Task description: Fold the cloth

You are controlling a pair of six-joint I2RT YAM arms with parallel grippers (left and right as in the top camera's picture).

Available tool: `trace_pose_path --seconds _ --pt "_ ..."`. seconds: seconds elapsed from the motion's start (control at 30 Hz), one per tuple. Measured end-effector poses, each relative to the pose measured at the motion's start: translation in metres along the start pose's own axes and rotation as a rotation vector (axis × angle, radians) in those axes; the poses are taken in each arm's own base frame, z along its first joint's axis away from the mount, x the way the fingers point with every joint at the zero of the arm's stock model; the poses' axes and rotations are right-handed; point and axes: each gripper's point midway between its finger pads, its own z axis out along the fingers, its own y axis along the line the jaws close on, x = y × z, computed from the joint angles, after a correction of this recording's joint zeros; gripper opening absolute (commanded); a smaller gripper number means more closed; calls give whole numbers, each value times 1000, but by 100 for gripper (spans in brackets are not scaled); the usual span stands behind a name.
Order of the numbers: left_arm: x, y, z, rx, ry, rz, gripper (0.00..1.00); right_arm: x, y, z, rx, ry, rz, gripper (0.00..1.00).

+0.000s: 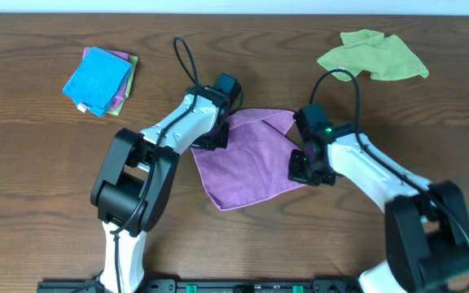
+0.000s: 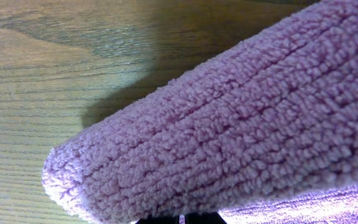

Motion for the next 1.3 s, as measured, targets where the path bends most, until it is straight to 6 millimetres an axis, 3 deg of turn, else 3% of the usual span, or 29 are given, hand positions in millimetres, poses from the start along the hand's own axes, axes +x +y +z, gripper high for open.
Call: trace_pose_path --seconds 0.1,0.23,0.43,0.63,0.8,1.03,1.3 --pt "0 0 0 5 3 -3 6 0 -1 12 20 23 15 2" --pt "0 0 0 6 4 -3 6 -1 5 14 36 8 -2 2" --pt "1 4 0 2 13 -9 6 3 35 16 5 -18 -85 1" --pt "3 29 3 -8 55 -68 6 39 71 18 -48 46 -183 1" --pt "-2 55 6 -9 65 -137 6 73 75 18 -45 160 -212 2" --pt "-12 71 7 -4 48 -185 6 96 80 18 -47 225 -241 1" --pt "-53 82 -2 12 -44 -215 6 117 90 19 -55 256 -301 2"
